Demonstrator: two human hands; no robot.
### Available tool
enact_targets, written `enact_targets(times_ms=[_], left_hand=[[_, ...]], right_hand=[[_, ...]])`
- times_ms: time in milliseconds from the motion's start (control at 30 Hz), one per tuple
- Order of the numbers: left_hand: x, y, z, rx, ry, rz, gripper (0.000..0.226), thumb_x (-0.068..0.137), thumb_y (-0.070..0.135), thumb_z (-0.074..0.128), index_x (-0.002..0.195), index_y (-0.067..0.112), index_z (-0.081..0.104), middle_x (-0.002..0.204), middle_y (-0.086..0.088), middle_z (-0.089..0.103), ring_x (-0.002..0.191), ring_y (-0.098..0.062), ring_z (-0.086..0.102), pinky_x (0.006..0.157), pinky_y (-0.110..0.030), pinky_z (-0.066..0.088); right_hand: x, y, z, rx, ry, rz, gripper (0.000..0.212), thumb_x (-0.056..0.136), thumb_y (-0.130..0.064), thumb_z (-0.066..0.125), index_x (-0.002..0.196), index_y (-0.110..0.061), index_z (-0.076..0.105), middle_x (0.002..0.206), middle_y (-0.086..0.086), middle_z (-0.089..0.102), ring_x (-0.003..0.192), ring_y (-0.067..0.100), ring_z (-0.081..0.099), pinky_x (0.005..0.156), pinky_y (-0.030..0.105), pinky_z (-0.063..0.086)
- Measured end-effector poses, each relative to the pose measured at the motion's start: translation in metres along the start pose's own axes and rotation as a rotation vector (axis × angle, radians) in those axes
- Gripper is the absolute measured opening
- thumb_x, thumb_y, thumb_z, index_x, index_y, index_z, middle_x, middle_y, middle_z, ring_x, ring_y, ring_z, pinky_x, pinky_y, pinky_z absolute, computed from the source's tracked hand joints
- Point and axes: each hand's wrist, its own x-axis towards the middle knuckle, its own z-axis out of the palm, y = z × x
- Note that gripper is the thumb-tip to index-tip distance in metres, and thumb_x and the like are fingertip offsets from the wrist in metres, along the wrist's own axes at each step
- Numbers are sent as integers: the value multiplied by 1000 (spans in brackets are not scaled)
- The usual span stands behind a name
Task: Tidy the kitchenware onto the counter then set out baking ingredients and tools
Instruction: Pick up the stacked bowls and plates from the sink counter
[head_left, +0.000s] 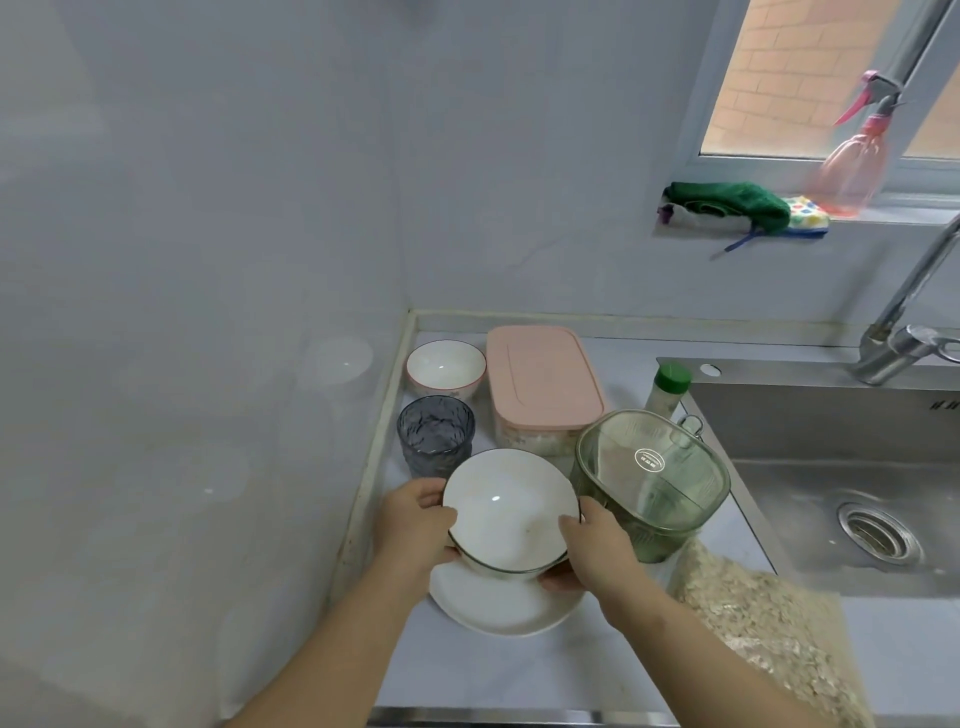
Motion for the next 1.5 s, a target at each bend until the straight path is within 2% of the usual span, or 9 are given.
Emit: enact_targets(times_ms=[133, 233, 333, 467, 567, 767, 1067, 1333, 1500], left_hand=[[2, -1, 0, 35, 0, 17, 30, 84, -10, 49, 104, 10, 59, 107, -8, 62, 94, -27, 60, 59, -33, 53], [-1, 1, 0, 194, 46, 120, 30, 83, -4, 54, 106, 15, 60, 111, -7, 61, 98, -25, 59, 75, -39, 55], [-7, 17, 2, 451, 187, 391, 30, 84, 10, 60, 112, 18, 60, 109, 0, 55, 94, -16, 56, 79, -26, 44], [-8, 69, 14, 382, 165, 586, 16, 87, 11, 57, 100, 19, 62, 102, 4, 55, 77, -1, 53, 67, -9, 38], [12, 104, 23, 416, 81, 532, 17, 89, 14, 55, 104, 18, 62, 114, 0, 58, 95, -12, 55, 80, -19, 37], [64, 114, 35, 722, 87, 378, 48, 87, 21, 56, 133, 16, 41, 142, -7, 27, 122, -29, 43, 97, -30, 37], [149, 126, 44, 1043, 20, 268, 70, 81, 32, 64, 141, 22, 32, 147, -4, 25, 136, -28, 24, 109, -36, 30], [203, 115, 49, 1221, -128, 132, 104, 69, 44, 74, 148, 30, 9, 156, -7, -6, 144, -29, -8, 117, -42, 14], [223, 108, 54, 1297, -155, 97, 117, 60, 57, 75, 148, 34, 0, 156, -6, -6, 144, -29, -7, 117, -45, 12]], right_hand=[[0, -3, -1, -41, -4, 17, 21, 92, -8, 34, 102, -10, 52, 105, 11, 54, 75, 28, 61, 50, 30, 55], [-3, -12, -3, -343, 23, -63, 25, 93, -19, 39, 114, -9, 49, 111, 11, 58, 90, 29, 60, 69, 35, 51], [-8, -36, -6, -709, 132, -270, 33, 94, -30, 39, 122, -13, 45, 119, 6, 57, 109, 28, 53, 78, 33, 39], [11, -73, -11, -654, 121, -492, 39, 93, -27, 44, 130, -16, 47, 134, 3, 49, 120, 26, 46, 93, 35, 40], [38, -91, -13, -638, 60, -465, 39, 92, -28, 46, 130, -17, 47, 134, 5, 51, 117, 26, 49, 96, 37, 42], [89, -122, -11, -680, -34, -478, 39, 95, -26, 44, 132, -14, 46, 135, 6, 51, 121, 26, 48, 101, 34, 40], [161, -147, -5, -672, -87, -491, 39, 95, -26, 41, 130, -12, 48, 134, 7, 52, 122, 26, 48, 100, 34, 40], [209, -149, 20, -774, -49, -515, 39, 93, -23, 42, 131, -14, 47, 137, 8, 45, 125, 29, 37, 97, 33, 34], [220, -140, 26, -816, -21, -504, 39, 92, -22, 42, 131, -15, 46, 139, 6, 40, 128, 28, 33, 100, 34, 30]])
